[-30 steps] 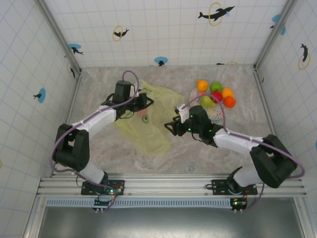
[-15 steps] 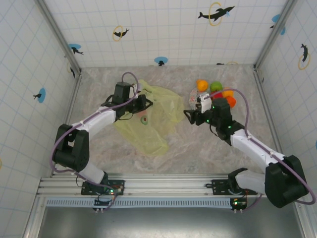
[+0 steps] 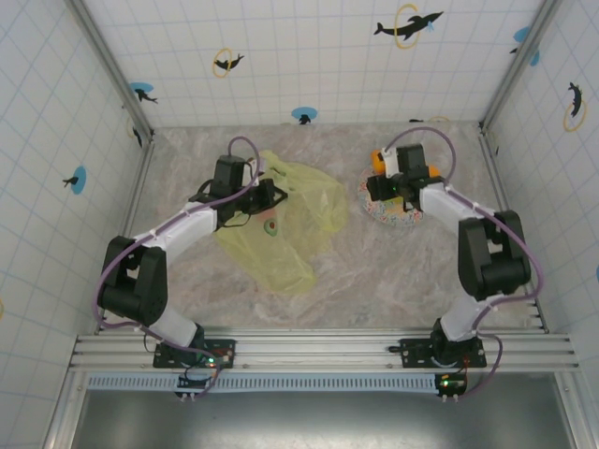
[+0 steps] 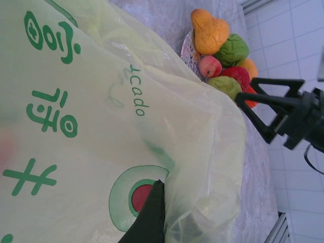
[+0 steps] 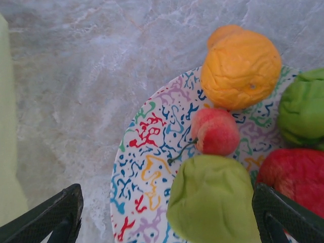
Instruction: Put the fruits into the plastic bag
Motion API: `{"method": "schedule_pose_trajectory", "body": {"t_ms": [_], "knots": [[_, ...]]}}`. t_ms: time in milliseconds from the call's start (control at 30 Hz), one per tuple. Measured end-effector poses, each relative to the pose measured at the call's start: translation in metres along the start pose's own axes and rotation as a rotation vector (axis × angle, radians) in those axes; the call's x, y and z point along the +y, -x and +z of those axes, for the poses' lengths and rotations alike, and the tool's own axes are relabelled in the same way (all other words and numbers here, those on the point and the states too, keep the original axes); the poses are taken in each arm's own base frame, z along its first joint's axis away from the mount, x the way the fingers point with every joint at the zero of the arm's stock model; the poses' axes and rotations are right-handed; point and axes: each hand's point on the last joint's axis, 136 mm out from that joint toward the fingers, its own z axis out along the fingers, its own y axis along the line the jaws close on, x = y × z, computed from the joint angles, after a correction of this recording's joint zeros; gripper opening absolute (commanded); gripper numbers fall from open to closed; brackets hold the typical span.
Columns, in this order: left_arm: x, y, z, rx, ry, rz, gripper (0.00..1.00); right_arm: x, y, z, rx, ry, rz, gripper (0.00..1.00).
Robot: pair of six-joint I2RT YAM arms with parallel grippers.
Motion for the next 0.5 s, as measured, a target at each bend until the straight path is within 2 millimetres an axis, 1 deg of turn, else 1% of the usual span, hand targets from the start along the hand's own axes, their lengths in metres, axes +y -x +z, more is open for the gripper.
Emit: {"method": "schedule_pose_trajectory", "body": {"t_ms": [133,267,367,500], "knots": [[0.000,0.002,-0.002,-0.005,-0.002,-0.001,0.00,-0.006,0.005,0.021,0.053,-0.012,-0.031,0.89],[0.002,0.003,-0.003,-0.008,-0.001,-0.005,0.00,-0.013,0.005,0.035,0.105,-0.037,-0.062,0.89],[0.003,0.004,-0.003,-0.009,-0.001,-0.008,0.00,-0.016,-0.001,0.041,0.150,-0.047,-0.085,0.89],[0.004,0.006,-0.005,-0.013,-0.004,-0.010,0.00,-0.018,-0.014,0.044,0.211,-0.058,-0.115,0.89]]}}
